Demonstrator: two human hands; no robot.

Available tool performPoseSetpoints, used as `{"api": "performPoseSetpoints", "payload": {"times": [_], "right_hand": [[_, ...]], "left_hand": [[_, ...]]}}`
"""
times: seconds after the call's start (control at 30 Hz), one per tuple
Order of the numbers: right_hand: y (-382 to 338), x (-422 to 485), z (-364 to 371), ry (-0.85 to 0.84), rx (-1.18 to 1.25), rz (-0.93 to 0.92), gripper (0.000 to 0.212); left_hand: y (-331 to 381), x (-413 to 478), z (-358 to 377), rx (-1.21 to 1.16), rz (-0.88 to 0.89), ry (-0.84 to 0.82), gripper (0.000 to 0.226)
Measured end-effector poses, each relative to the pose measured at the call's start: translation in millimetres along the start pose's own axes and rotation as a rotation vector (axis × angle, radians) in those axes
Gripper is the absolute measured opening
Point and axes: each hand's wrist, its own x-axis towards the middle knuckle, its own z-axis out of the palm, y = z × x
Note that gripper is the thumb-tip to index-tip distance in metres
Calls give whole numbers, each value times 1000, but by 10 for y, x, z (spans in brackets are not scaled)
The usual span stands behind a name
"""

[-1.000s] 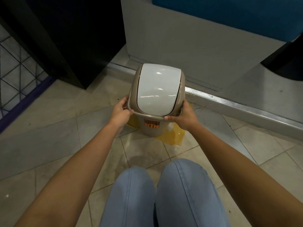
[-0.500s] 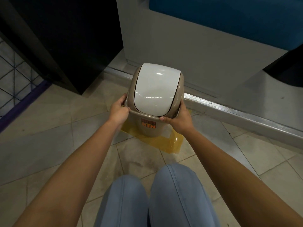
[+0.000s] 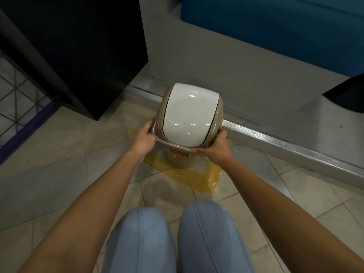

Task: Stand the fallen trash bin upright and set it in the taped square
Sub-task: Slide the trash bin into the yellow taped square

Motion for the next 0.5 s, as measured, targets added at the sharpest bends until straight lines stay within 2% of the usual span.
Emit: {"api": "performPoseSetpoints", "payload": {"times": [0.07,0.23,0.5], "right_hand": [[-35,-23,-13,14,18,5,125],[60,-35,-76,34,-84,-38,122],[-18,18,-33,73,-97,4,116]], "left_hand": [[86,28,-28,10,-2,-43,68],[9,1,-21,279,42,-117,90],[33,178,-77,326,128,-188,93]]}}
